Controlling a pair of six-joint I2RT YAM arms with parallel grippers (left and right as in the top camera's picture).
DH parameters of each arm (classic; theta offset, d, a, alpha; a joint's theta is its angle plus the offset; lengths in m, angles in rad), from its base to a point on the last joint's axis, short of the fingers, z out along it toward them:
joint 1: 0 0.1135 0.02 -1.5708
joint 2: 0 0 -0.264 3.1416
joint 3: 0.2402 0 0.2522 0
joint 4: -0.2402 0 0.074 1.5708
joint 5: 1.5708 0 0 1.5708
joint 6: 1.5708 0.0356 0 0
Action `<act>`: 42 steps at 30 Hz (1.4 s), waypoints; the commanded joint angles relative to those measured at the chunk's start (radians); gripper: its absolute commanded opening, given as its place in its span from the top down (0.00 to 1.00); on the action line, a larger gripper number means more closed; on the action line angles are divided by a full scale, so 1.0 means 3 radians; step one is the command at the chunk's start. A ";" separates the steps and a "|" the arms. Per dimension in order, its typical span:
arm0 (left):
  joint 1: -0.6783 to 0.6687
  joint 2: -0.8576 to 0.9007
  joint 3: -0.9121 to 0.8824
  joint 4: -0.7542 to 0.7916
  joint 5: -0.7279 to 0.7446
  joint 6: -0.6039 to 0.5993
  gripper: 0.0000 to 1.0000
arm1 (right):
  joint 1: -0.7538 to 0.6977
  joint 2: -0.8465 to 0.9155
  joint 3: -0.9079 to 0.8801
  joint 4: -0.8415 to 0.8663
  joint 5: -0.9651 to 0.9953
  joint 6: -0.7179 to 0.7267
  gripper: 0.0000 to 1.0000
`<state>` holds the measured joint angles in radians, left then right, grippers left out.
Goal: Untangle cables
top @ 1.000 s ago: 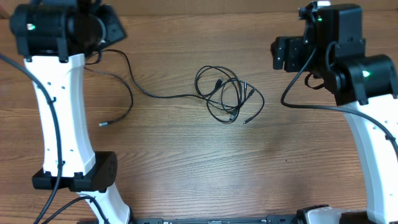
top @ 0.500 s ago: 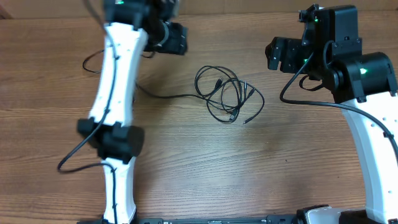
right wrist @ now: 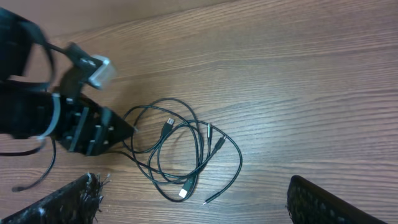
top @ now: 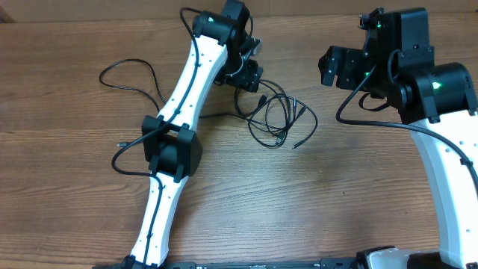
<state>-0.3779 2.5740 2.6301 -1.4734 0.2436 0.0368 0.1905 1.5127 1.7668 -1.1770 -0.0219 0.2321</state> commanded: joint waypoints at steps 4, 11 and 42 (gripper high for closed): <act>0.0011 0.0289 0.0009 0.0001 0.0011 0.0023 0.22 | -0.0010 -0.0028 0.0043 -0.0029 -0.0009 0.0011 0.07; 0.0000 0.0327 0.0010 -0.0029 -0.0023 0.0001 0.65 | -0.0010 -0.0028 0.0043 -0.0050 -0.0009 0.0013 0.05; -0.0482 -0.1802 0.0167 -0.0495 -0.0324 -0.0450 0.96 | 0.0019 0.0767 -0.0309 -0.0221 -0.1358 0.0102 0.00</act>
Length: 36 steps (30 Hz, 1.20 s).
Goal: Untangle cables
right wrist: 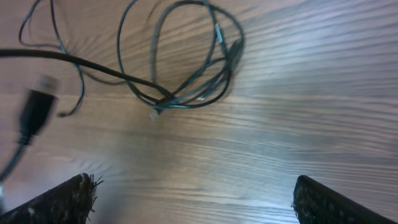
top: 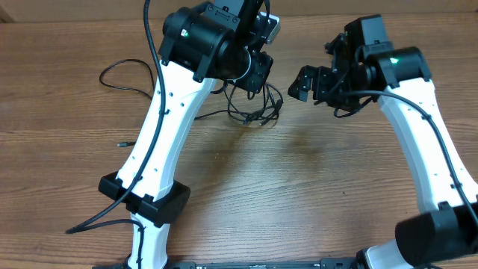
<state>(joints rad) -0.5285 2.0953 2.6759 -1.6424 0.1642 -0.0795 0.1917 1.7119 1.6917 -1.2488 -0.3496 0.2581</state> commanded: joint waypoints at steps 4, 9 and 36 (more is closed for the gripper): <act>0.0014 -0.0450 0.0014 0.0300 -0.0057 -0.0062 0.95 | 0.0015 0.0308 -0.0079 0.0047 -0.0559 0.0015 0.00; 0.0014 -0.0726 0.0014 0.0685 -0.0061 -0.0062 0.95 | 0.0015 0.0454 -0.0083 0.0055 -0.0960 0.0018 0.00; 0.0014 -0.1097 0.0014 0.1587 -0.0273 -0.0198 0.95 | 0.0022 0.0486 -0.0384 0.0493 -0.0441 0.0462 0.00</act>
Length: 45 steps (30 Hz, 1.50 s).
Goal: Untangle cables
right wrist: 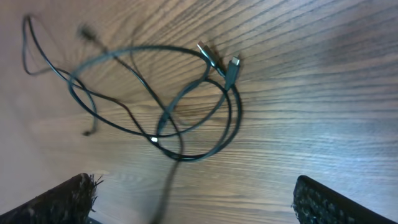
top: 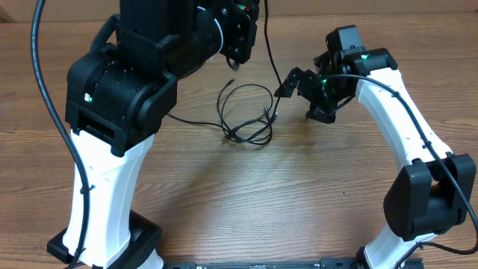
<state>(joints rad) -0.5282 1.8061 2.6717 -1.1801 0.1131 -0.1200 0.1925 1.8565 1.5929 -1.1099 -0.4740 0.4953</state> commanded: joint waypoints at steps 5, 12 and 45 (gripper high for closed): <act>0.0013 -0.0134 0.0027 0.0029 -0.0095 -0.0127 0.95 | 0.0023 0.0004 -0.0057 0.0024 -0.0084 -0.0538 0.00; 0.0014 -0.0131 0.0024 0.0009 -0.0154 -0.0125 0.95 | 0.0160 0.0004 -0.0057 0.0017 -0.0537 -0.1315 0.00; 0.0011 0.0256 0.0024 0.0080 -0.0462 -0.0151 0.96 | 0.0465 -0.0182 0.0099 0.0505 -0.0333 -0.2075 0.00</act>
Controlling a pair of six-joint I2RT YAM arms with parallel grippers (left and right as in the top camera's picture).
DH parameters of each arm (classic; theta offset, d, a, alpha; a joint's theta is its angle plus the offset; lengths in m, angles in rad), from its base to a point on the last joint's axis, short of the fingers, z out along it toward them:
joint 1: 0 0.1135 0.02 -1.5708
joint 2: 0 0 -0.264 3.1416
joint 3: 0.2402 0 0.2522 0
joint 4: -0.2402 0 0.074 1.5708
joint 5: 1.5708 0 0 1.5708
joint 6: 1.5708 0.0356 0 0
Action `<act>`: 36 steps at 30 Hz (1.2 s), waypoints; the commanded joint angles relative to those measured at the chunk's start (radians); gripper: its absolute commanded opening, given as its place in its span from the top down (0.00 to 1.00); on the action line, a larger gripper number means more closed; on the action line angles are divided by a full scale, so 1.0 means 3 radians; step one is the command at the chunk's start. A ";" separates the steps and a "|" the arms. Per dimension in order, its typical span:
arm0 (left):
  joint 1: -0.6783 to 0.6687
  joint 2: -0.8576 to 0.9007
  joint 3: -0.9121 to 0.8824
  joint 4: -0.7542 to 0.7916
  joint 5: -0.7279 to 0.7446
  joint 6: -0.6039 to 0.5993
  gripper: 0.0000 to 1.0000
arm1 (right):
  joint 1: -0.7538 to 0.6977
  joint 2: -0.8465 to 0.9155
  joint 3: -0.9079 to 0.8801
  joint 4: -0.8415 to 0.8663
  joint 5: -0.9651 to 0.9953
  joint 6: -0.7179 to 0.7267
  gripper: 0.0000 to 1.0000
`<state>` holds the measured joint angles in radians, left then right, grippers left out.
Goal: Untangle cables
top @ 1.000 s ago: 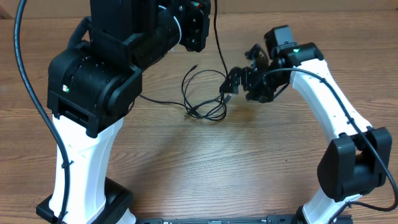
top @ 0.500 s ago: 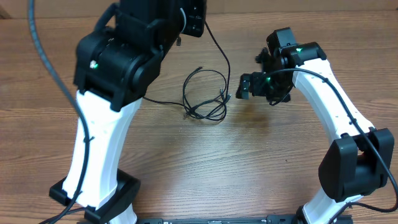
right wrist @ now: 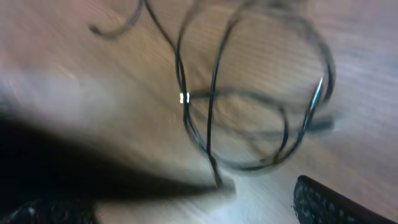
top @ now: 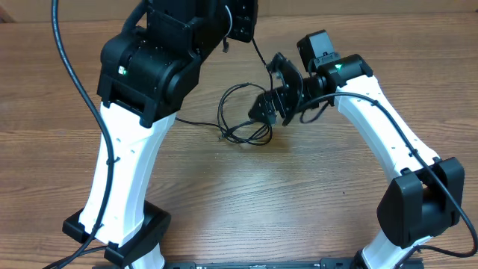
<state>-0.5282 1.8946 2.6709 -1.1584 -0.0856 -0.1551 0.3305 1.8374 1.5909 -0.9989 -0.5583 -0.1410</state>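
A tangle of thin black cables (top: 244, 119) lies in loops on the wooden table; the right wrist view shows it blurred as cable loops (right wrist: 249, 112). My left gripper (top: 240, 21) is raised high toward the overhead camera and is shut on a strand of black cable (top: 259, 54) that hangs down to the tangle. My right gripper (top: 272, 88) is open just right of the loops, its fingers spread wide. In the wrist view only one right finger pad (right wrist: 339, 202) shows clearly, and nothing lies between the jaws (right wrist: 193, 211).
The raised left arm (top: 157, 67) covers the left part of the table in the overhead view. One cable strand (top: 190, 120) trails left from the tangle under that arm. Bare wooden table (top: 299, 194) lies in front.
My right gripper has moved left and closer to the tangle, now at its right edge. The left gripper stays high with the strand. The loops have shifted slightly.
At first my left gripper was down at the tangle and the right one stood far off, open. Then the left arm was higher with a strand, the tangle drawn left. The right gripper stood nearer at each moment and is now beside the loops.
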 commanded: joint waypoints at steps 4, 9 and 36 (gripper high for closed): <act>0.0013 -0.0039 0.0027 -0.0006 0.0197 -0.0033 0.96 | 0.0008 -0.0118 0.0106 0.0490 0.0233 0.0253 0.00; 0.0013 -0.0039 0.0027 -0.0011 0.0175 -0.0033 0.96 | 0.0011 -0.0114 0.0106 0.0688 0.0490 0.0520 0.35; 0.0065 -0.0032 0.0025 -0.0609 -0.0275 -0.0032 0.51 | -0.0041 -0.1134 0.0116 0.0551 0.2286 0.0851 0.96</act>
<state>-0.5209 1.8946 2.6709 -1.3304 -0.1474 -0.1589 0.3222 1.5894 1.5921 -0.8364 -0.0032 0.1329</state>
